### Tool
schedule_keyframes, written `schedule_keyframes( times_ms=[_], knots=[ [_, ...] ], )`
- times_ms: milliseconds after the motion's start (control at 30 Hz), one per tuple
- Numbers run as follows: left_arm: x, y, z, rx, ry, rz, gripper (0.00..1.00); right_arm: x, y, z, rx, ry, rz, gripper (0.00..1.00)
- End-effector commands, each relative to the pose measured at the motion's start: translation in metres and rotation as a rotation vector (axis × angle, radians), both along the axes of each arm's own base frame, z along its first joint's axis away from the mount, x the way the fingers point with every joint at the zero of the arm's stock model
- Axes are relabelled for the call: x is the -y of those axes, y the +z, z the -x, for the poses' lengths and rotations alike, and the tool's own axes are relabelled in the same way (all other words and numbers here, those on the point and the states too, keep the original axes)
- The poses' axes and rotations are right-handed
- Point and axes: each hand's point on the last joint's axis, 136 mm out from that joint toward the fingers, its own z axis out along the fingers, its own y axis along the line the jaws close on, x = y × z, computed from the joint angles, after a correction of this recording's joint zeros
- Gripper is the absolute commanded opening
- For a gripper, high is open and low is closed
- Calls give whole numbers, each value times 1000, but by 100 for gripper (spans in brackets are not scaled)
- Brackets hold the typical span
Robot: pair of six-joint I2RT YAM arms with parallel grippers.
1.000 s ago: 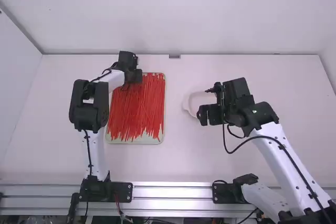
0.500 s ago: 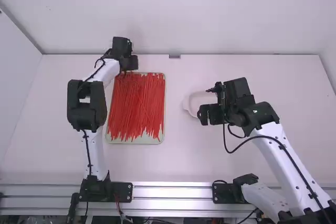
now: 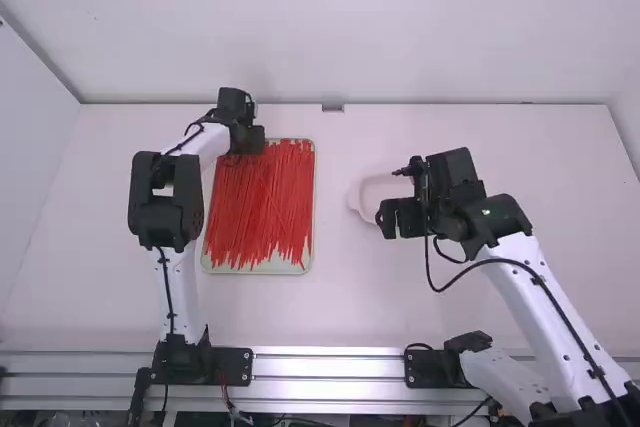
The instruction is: Fasten the cable tie
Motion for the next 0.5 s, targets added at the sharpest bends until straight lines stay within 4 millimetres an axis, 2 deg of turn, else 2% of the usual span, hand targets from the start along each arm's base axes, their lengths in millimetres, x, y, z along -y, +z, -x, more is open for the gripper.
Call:
schedule_keyframes(
  times_ms=[0,200,333,467],
  knots=[
    [11,-12,7,-29,-34,36,30,-1,11,-6,28,-3,-11,98],
    [12,-19,13,-43,-29,41,30,0,11,-7,27,-7,-12,98],
    [20,-18,14,-45,-55,86,30,0,11,-7,27,-9,-12,98],
    [19,-18,14,-48,-54,79,29,-1,11,-7,27,-7,-14,98]
  ],
)
